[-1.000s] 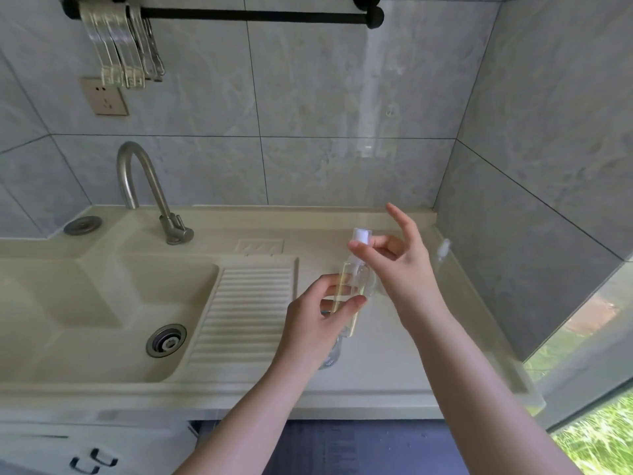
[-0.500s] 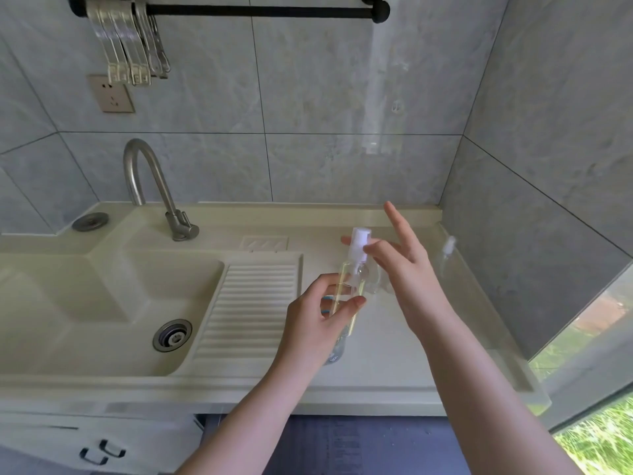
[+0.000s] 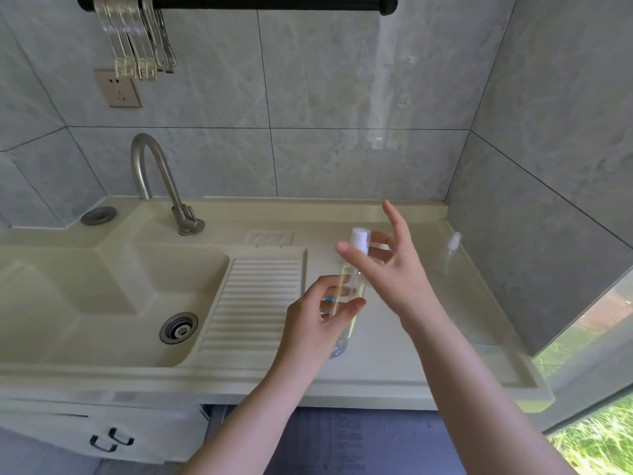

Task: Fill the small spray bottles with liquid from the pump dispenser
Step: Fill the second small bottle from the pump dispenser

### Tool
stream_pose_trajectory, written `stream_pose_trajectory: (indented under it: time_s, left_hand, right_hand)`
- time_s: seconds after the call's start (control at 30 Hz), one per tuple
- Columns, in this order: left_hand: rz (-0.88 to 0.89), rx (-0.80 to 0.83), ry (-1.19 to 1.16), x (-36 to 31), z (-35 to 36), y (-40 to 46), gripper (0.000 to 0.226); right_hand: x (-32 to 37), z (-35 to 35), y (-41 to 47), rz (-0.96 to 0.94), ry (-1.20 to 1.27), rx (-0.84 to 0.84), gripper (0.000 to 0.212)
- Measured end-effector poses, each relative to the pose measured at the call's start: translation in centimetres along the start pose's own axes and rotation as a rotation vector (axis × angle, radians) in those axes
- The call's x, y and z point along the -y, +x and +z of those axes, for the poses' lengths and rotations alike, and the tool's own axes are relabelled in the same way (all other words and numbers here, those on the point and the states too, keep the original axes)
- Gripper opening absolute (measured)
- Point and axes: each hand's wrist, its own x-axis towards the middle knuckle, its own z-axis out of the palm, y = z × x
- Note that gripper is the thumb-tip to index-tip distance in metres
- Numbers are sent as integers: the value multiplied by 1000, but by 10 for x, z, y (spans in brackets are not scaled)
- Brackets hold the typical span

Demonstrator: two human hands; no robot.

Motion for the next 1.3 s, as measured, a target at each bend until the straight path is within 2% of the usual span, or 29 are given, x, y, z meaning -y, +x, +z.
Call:
stream_pose_trajectory:
  time_s: [0.07,0.23,0.4,0.53,0.67,0.8,0.93,1.07,1.2,1.3]
  left_hand:
    - [-2,-1,-5,0,1,0,25]
    - [-9,-17,-18,0,1,0,25]
    - [-8,-2,-8,3,4,2,26]
    - [-21,4,-13,7,5,4,25]
    - [-35,-1,-13,14,3,6,27]
    - [-49,2,26,24,-1,7,29]
    - [-65,-10,85,34,-4,6,28]
    - [-76,-10,93,36,-5,5,30]
    - [-105,-15,64,39,-7,4,31]
    - [-105,-26,67,42,-9,2,33]
  right_hand:
    - [-2,-1,-1,-40,-30,-36,86]
    - [6,-10,1,-3,32,32,53]
    - [-1,-8,4,-46,-134,-36,55]
    - [4,-20,13,-105,-59,-57,37]
    - [15,-40,22,-144,68,-97,37]
    - [16,-67,22,-142,155,-248,31]
    - [-20,-85,24,-41,258,-436,26]
    - [-88,-84,18,109,131,-563,21]
    - [-150,-72,-8,244,-150,-521,20]
    - [-190,-66,-22,293,-256,-450,19]
